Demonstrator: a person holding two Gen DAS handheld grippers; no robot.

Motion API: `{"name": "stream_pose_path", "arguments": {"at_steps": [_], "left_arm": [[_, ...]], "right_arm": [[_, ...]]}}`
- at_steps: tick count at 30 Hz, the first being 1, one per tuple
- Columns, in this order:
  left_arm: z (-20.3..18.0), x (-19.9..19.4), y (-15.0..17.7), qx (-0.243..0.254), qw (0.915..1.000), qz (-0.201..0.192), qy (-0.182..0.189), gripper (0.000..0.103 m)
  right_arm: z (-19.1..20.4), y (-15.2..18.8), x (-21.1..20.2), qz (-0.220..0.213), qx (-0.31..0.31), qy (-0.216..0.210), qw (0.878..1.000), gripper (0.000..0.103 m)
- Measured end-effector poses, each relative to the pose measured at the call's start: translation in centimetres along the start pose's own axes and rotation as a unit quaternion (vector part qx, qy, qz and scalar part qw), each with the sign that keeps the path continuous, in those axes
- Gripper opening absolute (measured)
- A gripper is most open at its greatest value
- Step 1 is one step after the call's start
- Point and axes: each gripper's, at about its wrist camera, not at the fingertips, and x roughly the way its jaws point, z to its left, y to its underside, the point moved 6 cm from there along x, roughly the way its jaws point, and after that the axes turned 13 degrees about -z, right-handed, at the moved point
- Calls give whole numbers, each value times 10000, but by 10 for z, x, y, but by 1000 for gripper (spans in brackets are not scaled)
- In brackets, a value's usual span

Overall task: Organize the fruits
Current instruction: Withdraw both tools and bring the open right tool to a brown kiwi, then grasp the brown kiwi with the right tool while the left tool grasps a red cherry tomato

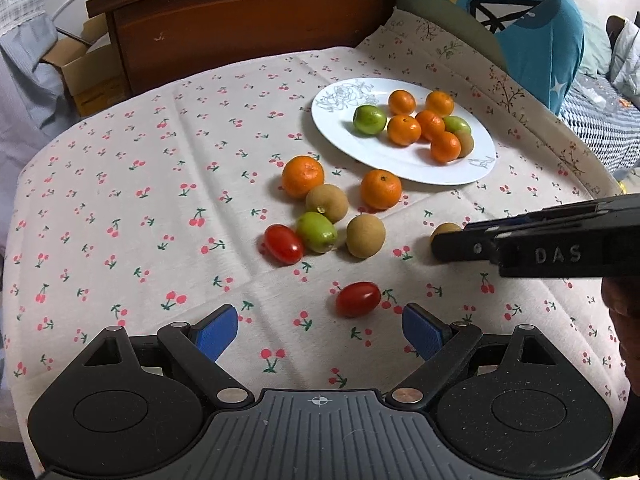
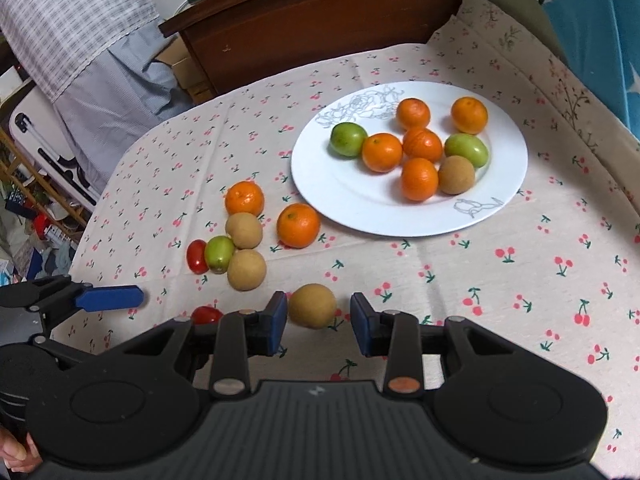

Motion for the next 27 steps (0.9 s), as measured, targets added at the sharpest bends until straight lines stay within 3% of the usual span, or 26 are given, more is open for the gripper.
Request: {"name": "stream_pose_path", "arguments": {"at_steps": [7, 10, 13, 16, 20, 27], "left_arm": [[-3, -1, -2, -62, 9997, -205, 118, 88], [-5, 1, 0, -35, 9996, -229, 133, 80], [-8, 3, 1, -1, 9995, -269, 164, 67], [-12, 4, 2, 65, 9994, -272, 215, 65], [-16, 6, 3, 171, 9991, -282, 258, 51], [-17, 8, 3, 207, 9989, -336, 249, 41]], "right_arm": [[3, 4, 6, 13, -109, 54, 9999, 34], [2, 4, 6, -21, -118, 83, 9999, 29], [-1, 2, 3, -57, 24, 109, 9999, 29], [-3, -2, 0, -128, 85, 116, 9998, 29], [-5, -2, 0, -118, 144, 158, 9997, 29], [-8, -3, -1, -134, 208, 211, 9995, 29]]}}
